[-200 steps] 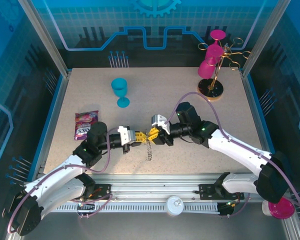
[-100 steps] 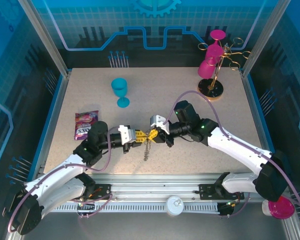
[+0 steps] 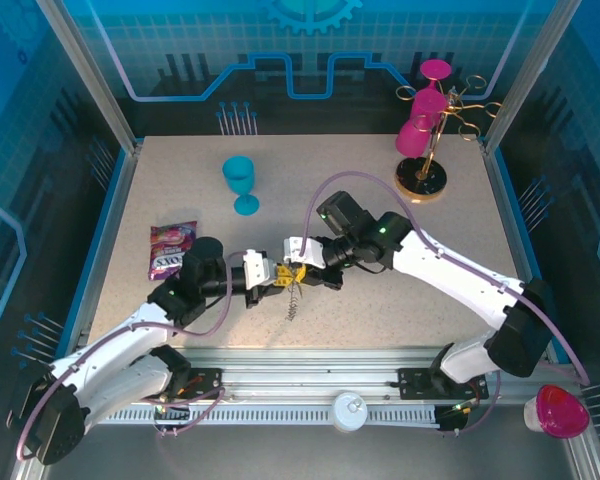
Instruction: Put the keys on the keyring
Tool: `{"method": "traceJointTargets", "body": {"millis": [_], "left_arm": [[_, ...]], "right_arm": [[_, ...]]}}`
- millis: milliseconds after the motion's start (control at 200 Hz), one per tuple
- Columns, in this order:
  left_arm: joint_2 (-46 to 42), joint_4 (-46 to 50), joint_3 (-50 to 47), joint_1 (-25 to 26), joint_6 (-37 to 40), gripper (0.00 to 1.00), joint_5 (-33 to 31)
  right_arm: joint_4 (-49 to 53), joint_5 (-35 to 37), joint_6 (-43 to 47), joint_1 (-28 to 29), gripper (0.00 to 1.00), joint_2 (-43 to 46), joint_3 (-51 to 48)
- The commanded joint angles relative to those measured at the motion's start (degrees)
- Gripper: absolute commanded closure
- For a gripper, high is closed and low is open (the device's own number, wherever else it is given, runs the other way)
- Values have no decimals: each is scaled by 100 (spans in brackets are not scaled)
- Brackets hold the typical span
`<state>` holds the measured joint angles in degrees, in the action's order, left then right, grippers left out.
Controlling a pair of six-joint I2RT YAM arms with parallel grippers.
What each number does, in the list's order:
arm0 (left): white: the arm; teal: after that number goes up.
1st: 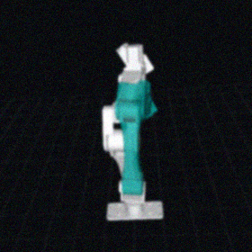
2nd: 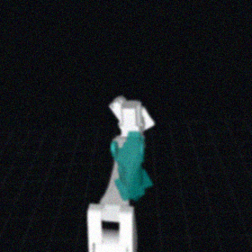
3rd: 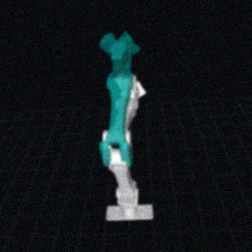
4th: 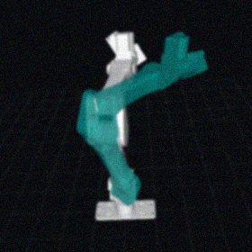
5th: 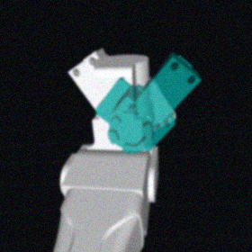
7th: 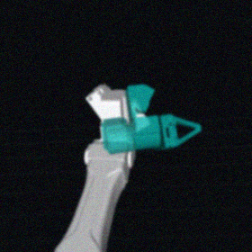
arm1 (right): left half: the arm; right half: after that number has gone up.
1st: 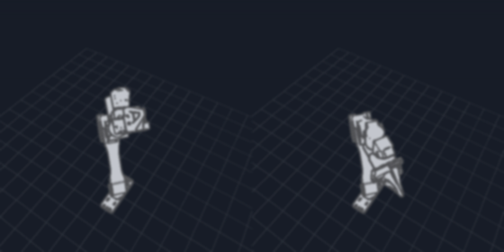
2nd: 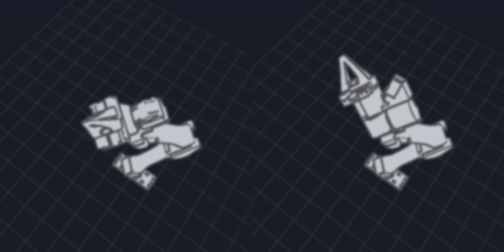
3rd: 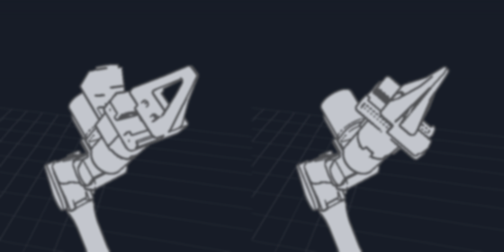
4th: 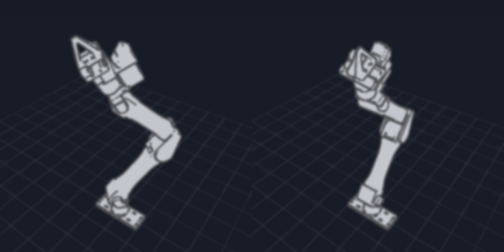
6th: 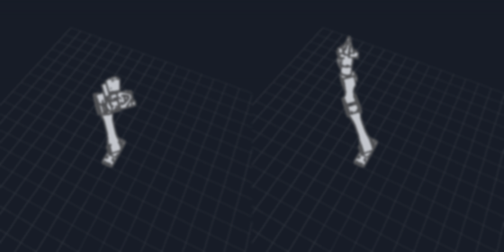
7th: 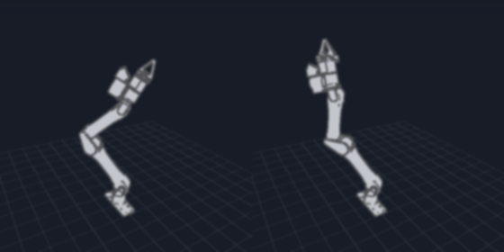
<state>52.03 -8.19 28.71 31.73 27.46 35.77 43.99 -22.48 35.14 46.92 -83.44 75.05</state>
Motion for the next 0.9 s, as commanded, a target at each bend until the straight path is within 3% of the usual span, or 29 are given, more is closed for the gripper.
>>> {"method": "traceJointTargets", "body": {"millis": [0,65,165,275,380,720,896], "left_arm": [[44,211,199,44,188,94,21],[33,227,198,41,199,100,37],[-40,150,149,42,185,100,27],[-154,-164,29,40,46,100,56],[-250,-608,-118,31,-151,100,172],[-272,-1536,-371,35,-643,100,316],[-262,-1546,-365,35,-661,100,367]], "right_arm": [[413,-82,243,153,100,-85,376],[278,-148,139,143,100,-37,343],[-168,-209,-160,47,100,223,61],[-798,-401,-626,-192,81,582,-456],[-1345,-661,-1062,-408,75,868,-963],[-2313,-1031,-1795,-439,73,1221,-1708],[-2276,-1084,-1784,-442,79,1223,-1692]]}}
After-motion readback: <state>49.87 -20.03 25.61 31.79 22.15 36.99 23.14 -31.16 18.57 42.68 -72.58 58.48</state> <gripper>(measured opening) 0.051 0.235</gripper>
